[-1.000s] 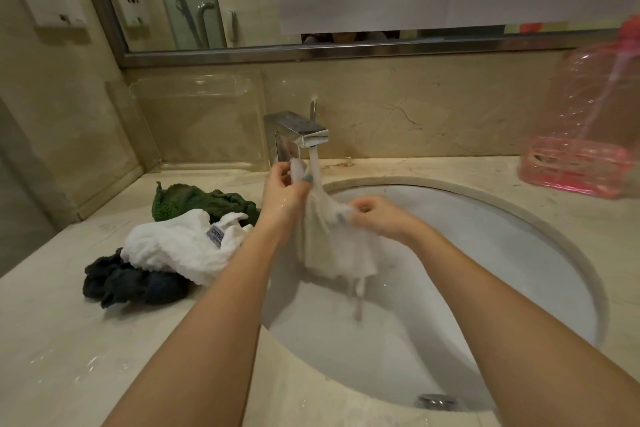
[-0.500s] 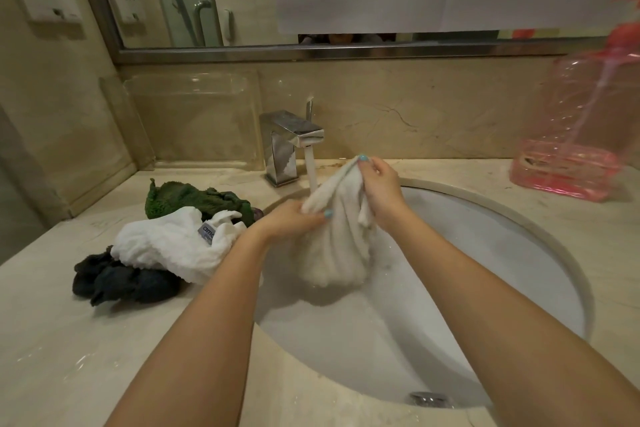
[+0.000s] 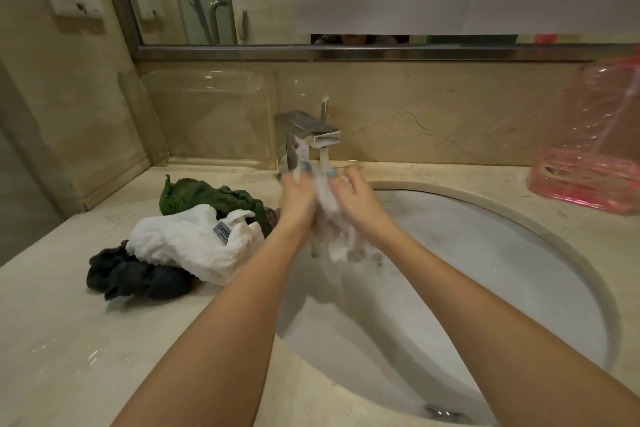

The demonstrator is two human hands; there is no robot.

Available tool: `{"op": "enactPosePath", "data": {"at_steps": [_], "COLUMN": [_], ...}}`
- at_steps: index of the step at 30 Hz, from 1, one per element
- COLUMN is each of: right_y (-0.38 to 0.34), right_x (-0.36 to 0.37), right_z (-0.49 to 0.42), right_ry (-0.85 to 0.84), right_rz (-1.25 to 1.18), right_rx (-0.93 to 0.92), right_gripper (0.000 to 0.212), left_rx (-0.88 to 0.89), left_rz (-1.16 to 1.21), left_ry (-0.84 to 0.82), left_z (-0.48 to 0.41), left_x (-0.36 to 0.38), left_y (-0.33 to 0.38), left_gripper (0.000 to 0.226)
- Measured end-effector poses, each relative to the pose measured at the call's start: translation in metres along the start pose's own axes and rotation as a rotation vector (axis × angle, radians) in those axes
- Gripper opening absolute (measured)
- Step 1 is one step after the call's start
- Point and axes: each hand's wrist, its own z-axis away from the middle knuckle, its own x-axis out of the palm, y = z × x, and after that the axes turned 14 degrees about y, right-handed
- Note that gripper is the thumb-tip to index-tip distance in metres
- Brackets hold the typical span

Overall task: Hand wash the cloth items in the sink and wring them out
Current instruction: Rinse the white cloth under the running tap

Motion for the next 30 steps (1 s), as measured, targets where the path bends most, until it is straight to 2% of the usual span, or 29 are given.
{"op": "enactPosePath", "data": {"at_steps": [2, 5, 8, 10, 11, 15, 18, 21, 23, 28, 30], "right_y": [0.006, 0.002, 0.006, 0.009, 0.008, -0.008, -0.014, 0.004, 0.02, 0.03, 0.025], "right_x": [0.006, 0.005, -0.002, -0.007, -0.008, -0.001, 0.008, -0.004, -0.018, -0.035, -0.037], "right_z": [-0.004, -0.019, -0.032, -0.029, -0.026, -0.004, 0.004, -0.011, -0.016, -0.015, -0.011], "right_ry": [0.097, 0.333, 0.401, 0.353, 0.336, 0.222, 0.108, 0.246, 0.268, 0.051, -0.093], "right_rz": [0.101, 0.135, 0.092, 0.028, -0.017, -0.073, -0.036, 0.001, 0.06, -0.011, 0.06], "right_rx": [0.001, 0.116, 0.243, 0.266, 0.244, 0.044, -0.031, 0.099, 0.215, 0.531, 0.546], "right_gripper": [0.02, 0.03, 0.04, 0.041, 0.04, 0.044, 0.044, 0.041, 0.047, 0.074, 0.078], "left_rx": [0.08, 0.09, 0.236, 0.337, 0.33, 0.122, 0.018, 0.077, 0.094, 0.12, 0.035], "left_rz": [-0.118, -0.134, -0.202, -0.221, -0.223, -0.171, -0.09, 0.046, 0.123, 0.188, 0.25], "left_ry": [-0.049, -0.07, -0.1, -0.125, -0.12, 0.042, 0.065, -0.028, -0.082, -0.049, -0.026], "left_z": [0.012, 0.027, 0.042, 0.049, 0.05, 0.022, 0.006, 0.021, 0.034, 0.016, 0.007], "left_x": [0.008, 0.016, 0.018, 0.021, 0.02, 0.013, 0.005, 0.007, 0.014, 0.007, -0.002], "left_y": [-0.004, -0.004, -0.001, 0.0, 0.003, -0.001, -0.004, 0.012, 0.021, 0.007, 0.005], "left_gripper": [0.04, 0.037, 0.041, 0.043, 0.043, 0.036, 0.027, 0.031, 0.031, 0.037, 0.057]}}
